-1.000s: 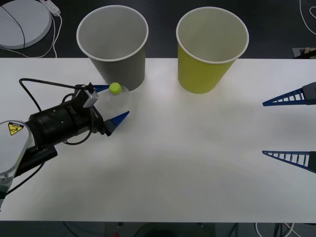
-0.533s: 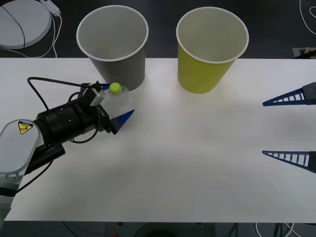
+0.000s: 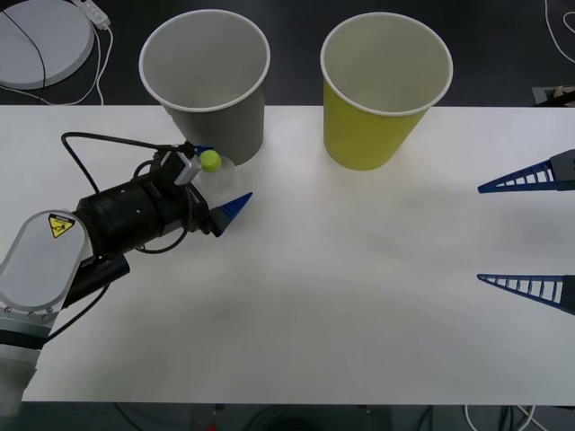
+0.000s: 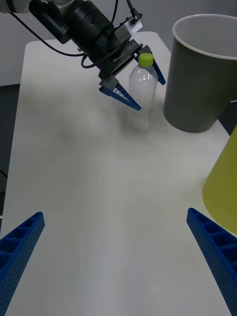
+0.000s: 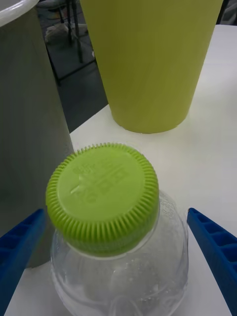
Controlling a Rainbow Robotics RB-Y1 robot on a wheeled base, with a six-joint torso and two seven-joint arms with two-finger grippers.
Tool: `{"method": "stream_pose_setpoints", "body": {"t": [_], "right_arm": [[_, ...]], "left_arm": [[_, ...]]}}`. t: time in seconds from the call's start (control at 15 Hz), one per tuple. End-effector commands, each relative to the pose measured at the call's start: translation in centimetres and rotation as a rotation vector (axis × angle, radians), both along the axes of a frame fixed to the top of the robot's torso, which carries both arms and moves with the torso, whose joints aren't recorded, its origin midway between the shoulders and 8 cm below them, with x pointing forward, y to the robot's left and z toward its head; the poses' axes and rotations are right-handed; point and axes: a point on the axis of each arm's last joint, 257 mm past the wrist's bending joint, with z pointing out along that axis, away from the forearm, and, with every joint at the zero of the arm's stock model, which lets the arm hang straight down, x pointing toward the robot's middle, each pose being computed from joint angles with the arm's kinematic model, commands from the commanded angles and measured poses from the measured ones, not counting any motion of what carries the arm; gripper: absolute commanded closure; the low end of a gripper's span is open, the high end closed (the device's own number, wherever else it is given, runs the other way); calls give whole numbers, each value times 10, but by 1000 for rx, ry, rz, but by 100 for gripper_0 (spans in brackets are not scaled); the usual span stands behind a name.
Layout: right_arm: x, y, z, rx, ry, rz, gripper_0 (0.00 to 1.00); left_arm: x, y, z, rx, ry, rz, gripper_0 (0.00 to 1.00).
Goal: Put the can into the green bin and the plastic bottle into the gray bin
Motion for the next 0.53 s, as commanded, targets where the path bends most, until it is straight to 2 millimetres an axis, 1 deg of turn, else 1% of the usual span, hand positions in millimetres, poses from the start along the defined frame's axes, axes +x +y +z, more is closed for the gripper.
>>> {"method": "stream_pose_setpoints", "body": {"t": [0.07,0.4,0.47,0.53], "right_arm": [[0,0,0,0,0,0,0],[0,0,0,0,0,0,0],[0,0,0,0,0,0,0],[0,0,0,0,0,0,0]], "left_arm": [[4,-4,-1,0,7,-6,0],[6,-6,-2,1,11,-9,0],[5,-6,-2,-1,11,-9,58],[5,-7,-3,1,12,-10,98]]}}
